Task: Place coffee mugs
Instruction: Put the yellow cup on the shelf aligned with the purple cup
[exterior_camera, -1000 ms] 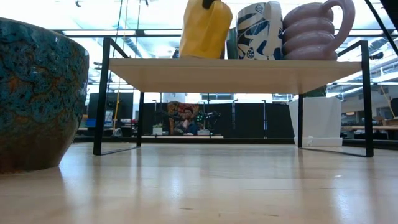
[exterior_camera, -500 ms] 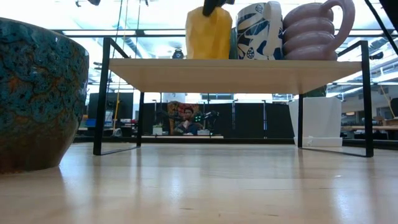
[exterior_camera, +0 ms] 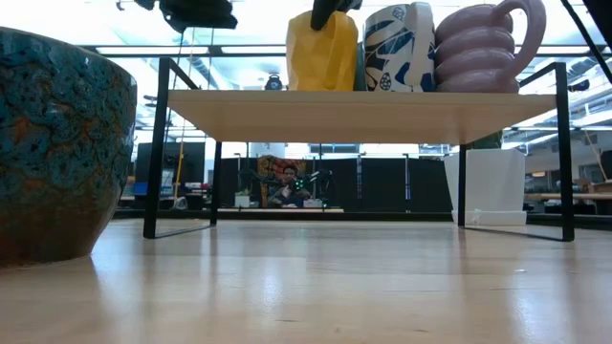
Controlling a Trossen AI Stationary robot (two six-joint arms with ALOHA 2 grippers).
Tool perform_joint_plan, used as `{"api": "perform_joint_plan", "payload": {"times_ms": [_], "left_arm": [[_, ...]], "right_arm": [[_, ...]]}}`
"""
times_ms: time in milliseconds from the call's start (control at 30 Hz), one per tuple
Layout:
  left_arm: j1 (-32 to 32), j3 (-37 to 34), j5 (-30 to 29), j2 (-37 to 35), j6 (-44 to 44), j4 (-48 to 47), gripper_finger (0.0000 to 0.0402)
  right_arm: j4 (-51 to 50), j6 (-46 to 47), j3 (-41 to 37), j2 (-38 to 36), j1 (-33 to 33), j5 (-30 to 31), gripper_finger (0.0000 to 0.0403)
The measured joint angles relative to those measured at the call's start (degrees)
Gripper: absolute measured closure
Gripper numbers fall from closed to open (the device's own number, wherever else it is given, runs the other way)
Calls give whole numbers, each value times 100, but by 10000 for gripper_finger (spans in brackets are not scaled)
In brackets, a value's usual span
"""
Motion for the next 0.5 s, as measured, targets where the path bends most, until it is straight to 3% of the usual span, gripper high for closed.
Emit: {"api": "perform_joint_plan", "payload": {"times_ms": [200, 500], "left_arm": [[31, 0, 20, 319, 402, 442, 221], [199, 2, 35, 740, 1361, 1075, 221]], "right_arm": [[-175, 298, 0, 0, -8, 106, 252], [-187, 300, 134, -66, 51, 58, 237]]}}
